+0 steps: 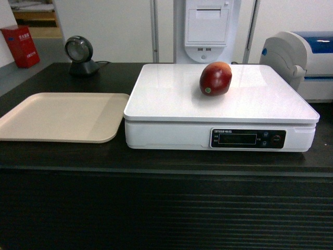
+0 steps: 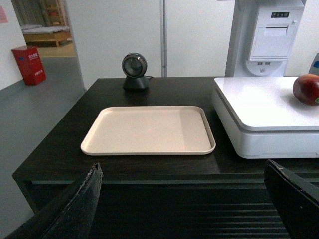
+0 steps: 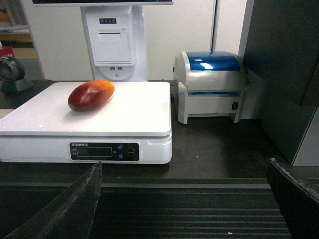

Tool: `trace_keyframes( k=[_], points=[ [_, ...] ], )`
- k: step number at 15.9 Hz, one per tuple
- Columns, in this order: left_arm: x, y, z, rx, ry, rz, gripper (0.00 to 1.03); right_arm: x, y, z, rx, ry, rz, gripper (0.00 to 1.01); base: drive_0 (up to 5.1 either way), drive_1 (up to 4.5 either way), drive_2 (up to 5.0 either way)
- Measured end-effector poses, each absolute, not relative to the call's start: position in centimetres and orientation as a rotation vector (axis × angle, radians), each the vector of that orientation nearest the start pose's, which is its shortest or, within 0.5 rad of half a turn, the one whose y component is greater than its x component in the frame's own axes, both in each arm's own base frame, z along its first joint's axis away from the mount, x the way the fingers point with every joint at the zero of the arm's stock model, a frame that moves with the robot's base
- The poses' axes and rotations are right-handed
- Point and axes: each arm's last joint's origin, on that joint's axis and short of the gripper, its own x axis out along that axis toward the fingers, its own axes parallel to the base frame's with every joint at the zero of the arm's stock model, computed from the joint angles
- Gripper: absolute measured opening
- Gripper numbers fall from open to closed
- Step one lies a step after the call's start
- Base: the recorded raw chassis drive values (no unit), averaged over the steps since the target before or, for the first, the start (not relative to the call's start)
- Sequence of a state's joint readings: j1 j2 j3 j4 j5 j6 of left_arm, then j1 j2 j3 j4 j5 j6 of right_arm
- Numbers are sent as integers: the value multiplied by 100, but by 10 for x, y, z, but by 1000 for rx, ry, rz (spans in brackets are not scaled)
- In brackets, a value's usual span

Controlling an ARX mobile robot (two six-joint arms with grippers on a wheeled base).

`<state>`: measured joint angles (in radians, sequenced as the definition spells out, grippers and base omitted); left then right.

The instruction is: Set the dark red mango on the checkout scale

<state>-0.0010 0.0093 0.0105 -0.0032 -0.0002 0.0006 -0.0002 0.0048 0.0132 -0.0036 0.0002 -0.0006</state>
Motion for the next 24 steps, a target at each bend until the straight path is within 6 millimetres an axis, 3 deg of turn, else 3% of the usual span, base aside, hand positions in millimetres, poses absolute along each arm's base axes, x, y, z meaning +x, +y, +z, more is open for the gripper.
trace_keyframes(
  k=[24],
  points=[
    [98,0,166,1,2,-1,98,97,0,167,0,-4,-1,98,0,0,0]
  ],
)
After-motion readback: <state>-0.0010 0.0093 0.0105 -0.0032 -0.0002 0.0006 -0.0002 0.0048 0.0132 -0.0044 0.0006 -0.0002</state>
